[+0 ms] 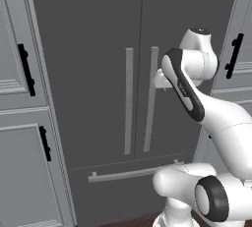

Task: Take the strawberry from the fridge and place it on top of the pancake, located on the dining counter.

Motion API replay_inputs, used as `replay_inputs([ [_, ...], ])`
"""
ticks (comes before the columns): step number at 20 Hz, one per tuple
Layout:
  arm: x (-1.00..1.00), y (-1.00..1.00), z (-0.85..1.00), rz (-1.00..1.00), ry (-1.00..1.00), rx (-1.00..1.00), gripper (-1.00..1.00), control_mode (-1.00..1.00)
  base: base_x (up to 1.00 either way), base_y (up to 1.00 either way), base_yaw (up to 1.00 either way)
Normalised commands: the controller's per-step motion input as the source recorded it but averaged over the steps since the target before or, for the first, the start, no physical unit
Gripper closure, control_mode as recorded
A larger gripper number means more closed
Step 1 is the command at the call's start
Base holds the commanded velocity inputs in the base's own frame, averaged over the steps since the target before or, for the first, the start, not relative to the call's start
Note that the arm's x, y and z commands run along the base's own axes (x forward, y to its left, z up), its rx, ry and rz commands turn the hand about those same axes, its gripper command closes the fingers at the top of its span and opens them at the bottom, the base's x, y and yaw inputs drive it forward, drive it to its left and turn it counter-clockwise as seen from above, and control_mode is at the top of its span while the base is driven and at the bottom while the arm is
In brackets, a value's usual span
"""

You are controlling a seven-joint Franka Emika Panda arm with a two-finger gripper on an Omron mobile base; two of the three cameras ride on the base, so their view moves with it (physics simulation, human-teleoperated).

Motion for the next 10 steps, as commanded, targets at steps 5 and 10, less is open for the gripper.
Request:
replay_inputs([
  [5,0.0,0.0,0.0,0.0,0.0,0.0,-1.0,1.0,-0.44,0.1,0.0],
  [10,0.0,0.0,0.0,0.0,0.0,0.0,-1.0,1.0,-0.14,0.36,0.0],
])
